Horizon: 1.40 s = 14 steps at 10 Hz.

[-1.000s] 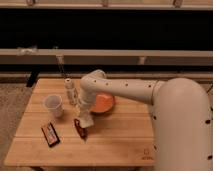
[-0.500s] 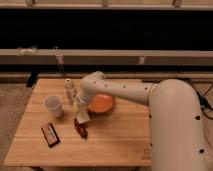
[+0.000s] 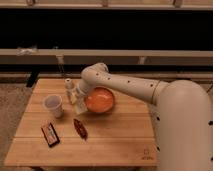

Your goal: Place the eraser in the ceramic cup

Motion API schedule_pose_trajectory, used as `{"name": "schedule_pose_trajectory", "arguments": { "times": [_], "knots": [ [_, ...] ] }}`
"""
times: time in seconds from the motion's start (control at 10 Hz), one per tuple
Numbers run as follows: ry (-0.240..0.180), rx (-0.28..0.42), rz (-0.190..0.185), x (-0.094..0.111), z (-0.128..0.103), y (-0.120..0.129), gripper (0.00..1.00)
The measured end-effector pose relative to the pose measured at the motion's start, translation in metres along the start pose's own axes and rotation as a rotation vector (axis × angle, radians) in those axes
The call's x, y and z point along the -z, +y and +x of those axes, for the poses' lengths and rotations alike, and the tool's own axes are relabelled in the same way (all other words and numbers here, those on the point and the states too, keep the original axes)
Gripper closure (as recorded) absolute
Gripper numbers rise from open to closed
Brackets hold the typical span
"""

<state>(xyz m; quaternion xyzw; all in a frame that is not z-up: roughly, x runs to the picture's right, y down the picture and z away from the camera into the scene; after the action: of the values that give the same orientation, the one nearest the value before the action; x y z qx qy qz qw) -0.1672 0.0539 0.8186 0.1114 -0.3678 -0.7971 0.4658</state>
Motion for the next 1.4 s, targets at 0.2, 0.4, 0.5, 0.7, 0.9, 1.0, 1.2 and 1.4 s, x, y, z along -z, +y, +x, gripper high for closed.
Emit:
{"name": "schedule_pose_trajectory", "arguments": {
  "times": [0.2,0.4,0.5,0.7,0.9,1.0,1.2,1.4],
  "knots": [
    [0.029,0.025,0.027,0.009,0.011,-0.004,1.00],
    [0.066,0.070,0.052,0.022,0.026,-0.012,1.00],
    [0.083,0.091,0.056,0.027,0.033,-0.014,1.00],
    [0.117,0.134,0.070,0.028,0.043,-0.019,1.00],
    [0.119,0.133,0.070,0.029,0.043,-0.017,1.00],
    [0.120,0.133,0.070,0.029,0.043,-0.017,1.00],
    [0.119,0.135,0.071,0.028,0.044,-0.019,1.00],
    [0.119,0.134,0.071,0.029,0.043,-0.018,1.00]
  ]
}}
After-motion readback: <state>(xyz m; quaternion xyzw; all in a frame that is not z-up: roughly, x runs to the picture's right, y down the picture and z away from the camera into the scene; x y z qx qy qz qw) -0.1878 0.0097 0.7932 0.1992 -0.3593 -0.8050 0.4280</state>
